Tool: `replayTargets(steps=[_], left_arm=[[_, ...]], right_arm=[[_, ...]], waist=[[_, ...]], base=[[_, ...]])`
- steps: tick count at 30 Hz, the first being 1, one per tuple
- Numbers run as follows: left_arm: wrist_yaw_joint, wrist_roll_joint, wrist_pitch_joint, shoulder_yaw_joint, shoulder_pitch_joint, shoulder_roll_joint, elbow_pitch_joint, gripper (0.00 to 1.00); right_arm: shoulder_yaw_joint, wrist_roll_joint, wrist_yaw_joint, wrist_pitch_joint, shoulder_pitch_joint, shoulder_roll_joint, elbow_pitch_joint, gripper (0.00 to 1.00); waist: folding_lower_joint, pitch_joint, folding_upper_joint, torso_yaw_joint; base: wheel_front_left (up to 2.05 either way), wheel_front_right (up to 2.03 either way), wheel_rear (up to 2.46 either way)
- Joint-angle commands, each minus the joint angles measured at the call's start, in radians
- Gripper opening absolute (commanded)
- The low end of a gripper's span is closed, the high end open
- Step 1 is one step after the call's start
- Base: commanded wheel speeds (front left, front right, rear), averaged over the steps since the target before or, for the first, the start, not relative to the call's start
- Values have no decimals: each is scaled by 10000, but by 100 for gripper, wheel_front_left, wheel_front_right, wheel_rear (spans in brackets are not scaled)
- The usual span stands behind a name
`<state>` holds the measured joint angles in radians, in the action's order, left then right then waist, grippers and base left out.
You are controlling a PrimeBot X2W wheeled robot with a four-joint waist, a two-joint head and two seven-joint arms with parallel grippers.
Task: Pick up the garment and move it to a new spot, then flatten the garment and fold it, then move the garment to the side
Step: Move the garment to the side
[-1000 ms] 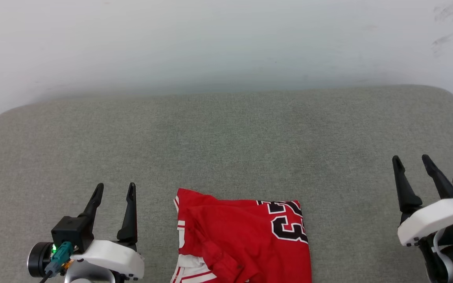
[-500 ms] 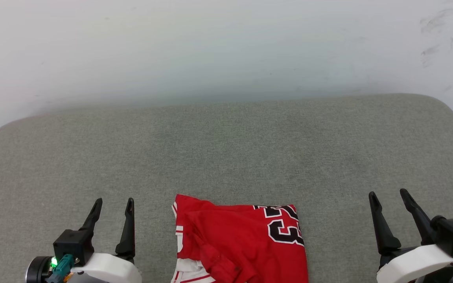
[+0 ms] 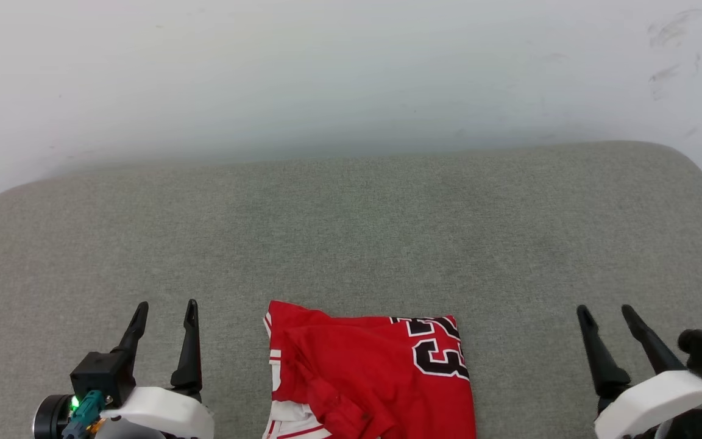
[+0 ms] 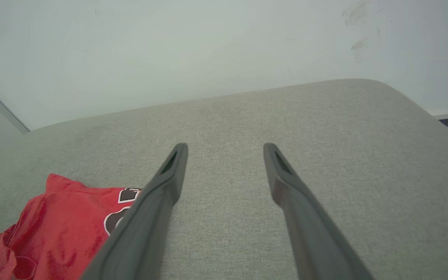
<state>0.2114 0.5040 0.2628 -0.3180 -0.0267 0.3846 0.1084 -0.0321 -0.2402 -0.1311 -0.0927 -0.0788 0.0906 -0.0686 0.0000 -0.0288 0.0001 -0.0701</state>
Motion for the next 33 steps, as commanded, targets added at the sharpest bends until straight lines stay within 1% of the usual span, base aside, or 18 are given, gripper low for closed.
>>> replayTargets(steps=[1, 2, 6, 8, 9, 10, 11, 12, 13, 15, 18, 21, 24, 27, 28, 29, 30, 33], left_arm=[[-55, -79, 23, 109, 4, -88, -48, 100], [-102, -126, 24, 194, -38, -161, -62, 100], [-212, -286, 24, 404, -85, -350, -147, 100], [-250, -382, 23, 479, -94, -444, -165, 100], [-290, -448, 24, 500, -110, -497, -191, 100], [-290, -448, 24, 500, -110, -497, -191, 100], [-344, -544, 24, 563, -152, -611, -227, 100], [-384, -582, 24, 584, -158, -648, -247, 100], [-434, -646, 24, 592, -199, -687, -264, 100], [-524, -713, 24, 618, -280, -760, -269, 100], [-622, -815, 24, 646, -464, -863, -179, 100], [-765, -904, 25, 641, -633, -953, -86, 100], [-867, -976, 25, 681, -781, -1003, 12, 100], [-939, -1068, 25, 728, -850, -1049, 63, 100], [-960, -1078, 25, 748, -839, -1068, 78, 100], [-971, -1122, 25, 762, -843, -1086, 97, 100], [-991, -1147, 25, 781, -853, -1105, 109, 100], [-1039, -1216, 25, 838, -824, -1164, 134, 100]], right_arm=[[-340, -609, 7, -485, 260, 99, 235, 100], [-788, -1303, 7, -1337, 400, 295, 703, 100], [-1482, -2663, 6, -3067, 963, 583, 1831, 100], [-1719, -3181, 6, -4029, 1143, 782, 2619, 100], [-1850, -3482, 6, -4498, 1264, 729, 2940, 100], [-1850, -3482, 6, -4498, 1264, 729, 2940, 100], [-2020, -4070, 6, -5419, 1527, 617, 3571, 100], [-2167, -4432, 4, -5822, 1675, 463, 3834, 100], [-2139, -4655, 4, -6172, 1782, 435, 3992, 100], [-2173, -5402, 6, -6739, 1962, 133, 4314, 100], [-1852, -6001, 6, -7193, 2253, -64, 4675, 100], [-1425, -6621, 6, -7389, 2571, -252, 5125, 100], [-1019, -7196, 7, -7304, 2795, -329, 5494, 100], [-618, -7511, 9, -7228, 2922, -361, 5901, 100], [-505, -7569, 12, -7203, 2942, -365, 6018, 49], [-423, -7645, 12, -7170, 2974, -359, 6103, 11], [-319, -7659, 12, -7108, 3016, -296, 6130, 0], [-4, -7725, 7, -6891, 3128, -73, 5993, 0]], waist=[[0, 35, -1, 31], [0, 98, -1, 115], [0, 244, -1, 328], [0, 303, -1, 509], [0, 348, -1, 613], [0, 348, -1, 613], [0, 441, -1, 819], [0, 498, -1, 925], [0, 572, -1, 1037], [0, 713, -1, 1226], [0, 949, -1, 1491], [0, 1151, -1, 1703], [0, 1285, -1, 1879], [0, 1339, -1, 1977], [0, 1342, -1, 2004], [0, 1349, -1, 2029], [0, 1350, -1, 2047], [0, 1304, -1, 2030]], base=[[0, 0, 0], [0, 0, 0], [0, 0, 0], [0, 0, 0], [0, 0, 0], [0, 0, 0], [0, 0, 0], [0, 0, 0], [0, 0, 0], [0, 0, 0], [0, 0, 0], [0, 0, 0], [0, 0, 0], [0, 0, 0], [0, 0, 0], [0, 0, 0], [0, 0, 0], [0, 0, 0]])
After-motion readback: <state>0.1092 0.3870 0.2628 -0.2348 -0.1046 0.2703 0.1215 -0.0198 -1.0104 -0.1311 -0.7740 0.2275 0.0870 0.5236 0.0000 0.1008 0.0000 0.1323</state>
